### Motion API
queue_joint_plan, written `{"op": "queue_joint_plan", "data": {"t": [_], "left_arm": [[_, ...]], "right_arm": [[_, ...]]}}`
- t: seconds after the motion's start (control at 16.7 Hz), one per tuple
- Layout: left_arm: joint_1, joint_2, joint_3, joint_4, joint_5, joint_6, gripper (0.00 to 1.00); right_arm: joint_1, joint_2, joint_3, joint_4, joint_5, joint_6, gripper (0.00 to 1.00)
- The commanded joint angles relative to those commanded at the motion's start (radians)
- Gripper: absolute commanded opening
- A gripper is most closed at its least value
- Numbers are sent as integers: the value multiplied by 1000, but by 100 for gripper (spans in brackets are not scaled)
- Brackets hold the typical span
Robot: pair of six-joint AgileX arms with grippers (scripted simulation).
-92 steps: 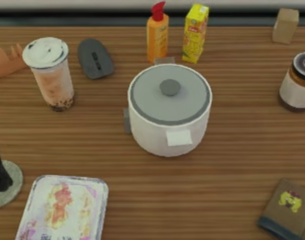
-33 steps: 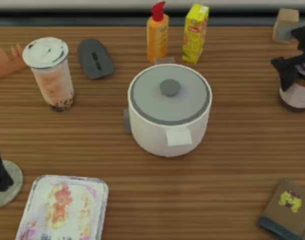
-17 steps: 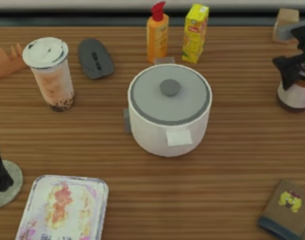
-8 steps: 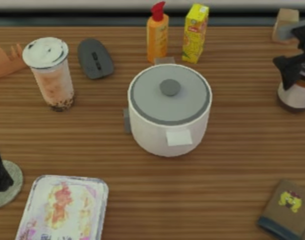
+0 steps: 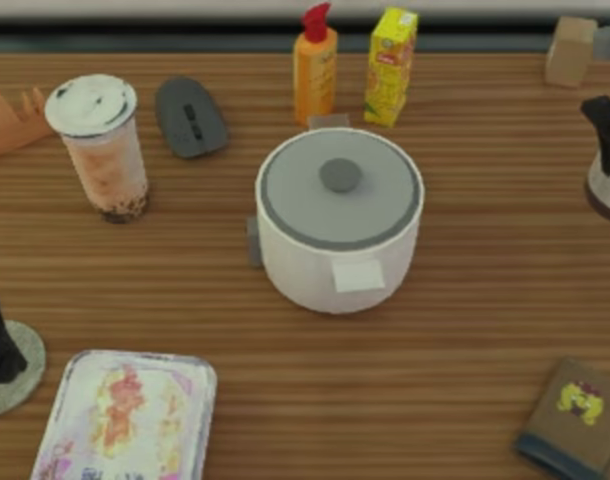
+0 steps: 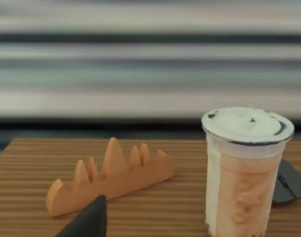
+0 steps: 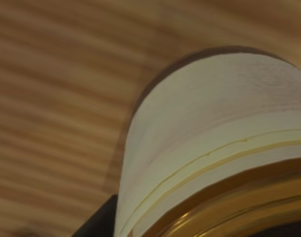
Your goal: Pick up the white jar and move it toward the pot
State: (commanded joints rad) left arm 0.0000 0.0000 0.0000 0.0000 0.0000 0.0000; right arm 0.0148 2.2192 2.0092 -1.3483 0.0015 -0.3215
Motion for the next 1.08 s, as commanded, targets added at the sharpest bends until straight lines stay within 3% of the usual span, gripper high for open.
{"op": "queue_joint_plan", "data": {"t": [0.24,0.66,0.84,1.08], "left_arm": [[0,0,0,0,0,0,100],[0,0,0,0,0,0,100],[0,0,0,0,0,0,100],[0,0,0,0,0,0,100]], "right_arm": [[5,-144,-142,-13,0,0,0],[9,-148,-150,-11,-1,16,0],[56,-112,-137,3,-2,115,0],[151,-57,-116,48,-1,368,0]]}}
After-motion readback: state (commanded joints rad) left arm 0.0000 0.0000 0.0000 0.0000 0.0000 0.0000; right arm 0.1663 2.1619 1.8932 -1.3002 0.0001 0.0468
